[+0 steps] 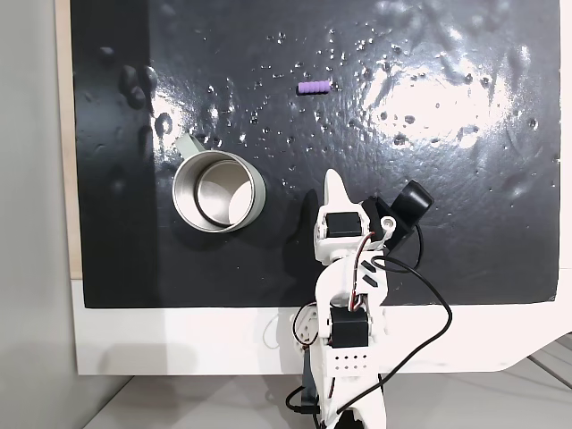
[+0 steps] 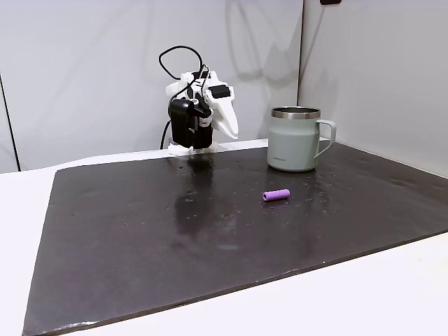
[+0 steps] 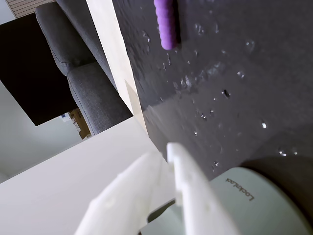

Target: Grasp a pengrip and put it in the cup.

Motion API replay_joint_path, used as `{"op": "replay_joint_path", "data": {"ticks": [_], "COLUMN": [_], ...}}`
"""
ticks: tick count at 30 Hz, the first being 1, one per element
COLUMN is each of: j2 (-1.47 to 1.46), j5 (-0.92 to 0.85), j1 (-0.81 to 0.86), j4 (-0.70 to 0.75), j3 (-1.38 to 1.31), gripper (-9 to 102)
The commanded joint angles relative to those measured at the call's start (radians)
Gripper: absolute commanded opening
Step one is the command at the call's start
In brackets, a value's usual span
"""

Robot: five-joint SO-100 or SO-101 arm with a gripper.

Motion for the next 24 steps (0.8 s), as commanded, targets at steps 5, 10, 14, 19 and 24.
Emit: {"op": "replay_joint_path", "data": {"ticks": [5,10,14,19,24], "j2": [0.012,0.012,0.012,0.012,-0.067], "j5": [-0.005,-0.005,-0.003,0.028,0.032], "j1": [-0.003,-0.003,-0.003,-0.009,-0.054], "j4": [-0.012,-0.012,-0.012,0.061,0.147], "j3": [0.052,0.052,0.052,-0.057,-0.235], "gripper": [0,0,0,0,0]}}
